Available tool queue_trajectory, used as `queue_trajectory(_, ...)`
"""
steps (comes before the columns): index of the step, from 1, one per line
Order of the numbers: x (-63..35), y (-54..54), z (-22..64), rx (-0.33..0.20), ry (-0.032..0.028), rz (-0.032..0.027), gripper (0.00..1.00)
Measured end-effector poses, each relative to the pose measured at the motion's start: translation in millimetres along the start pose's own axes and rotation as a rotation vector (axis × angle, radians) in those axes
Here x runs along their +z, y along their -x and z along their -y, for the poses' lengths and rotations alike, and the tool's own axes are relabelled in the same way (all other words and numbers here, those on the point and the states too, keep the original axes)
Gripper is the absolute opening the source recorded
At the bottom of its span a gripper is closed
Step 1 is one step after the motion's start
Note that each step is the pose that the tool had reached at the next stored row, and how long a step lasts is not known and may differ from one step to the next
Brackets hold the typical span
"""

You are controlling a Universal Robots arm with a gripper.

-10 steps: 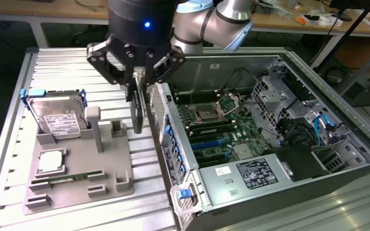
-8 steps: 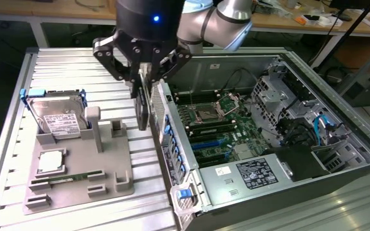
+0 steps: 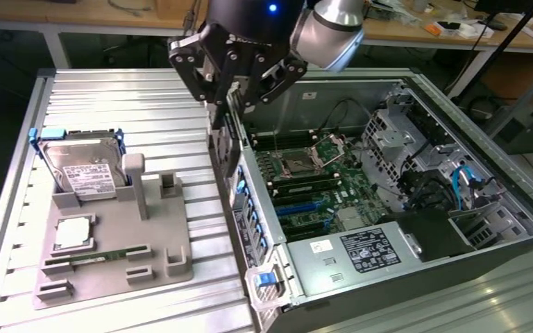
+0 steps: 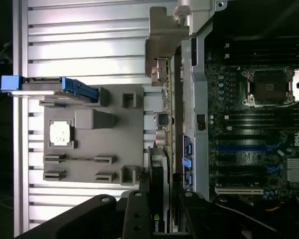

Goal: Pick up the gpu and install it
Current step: 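Pick up the gpu and move the gpu toward the slot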

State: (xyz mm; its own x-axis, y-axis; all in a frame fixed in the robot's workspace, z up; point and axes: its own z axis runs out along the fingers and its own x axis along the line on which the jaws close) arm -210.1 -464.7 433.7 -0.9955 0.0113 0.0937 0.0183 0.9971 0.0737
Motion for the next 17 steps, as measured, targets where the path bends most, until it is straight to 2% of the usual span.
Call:
queue_trajectory(1, -0.5, 2.6, -0.1, 0.000, 0.0000, -0.0046, 0.27)
queue_trajectory(4, -0.8, 5.9, -0.1, -0.001, -0.0001, -0.0050, 0.27)
queue_trajectory(10, -3.9, 40.5, -0.8, 0.000, -0.0001, -0.0049, 0.27)
queue_trajectory(15, -5.8, 62.8, -1.1, -0.001, -0.0002, -0.0050, 0.27)
queue_trajectory(16, -6.3, 71.5, -1.3, -0.001, -0.0001, -0.0050, 0.27)
queue_trajectory(17, -6.6, 75.4, -1.4, -0.001, 0.0000, -0.0049, 0.27)
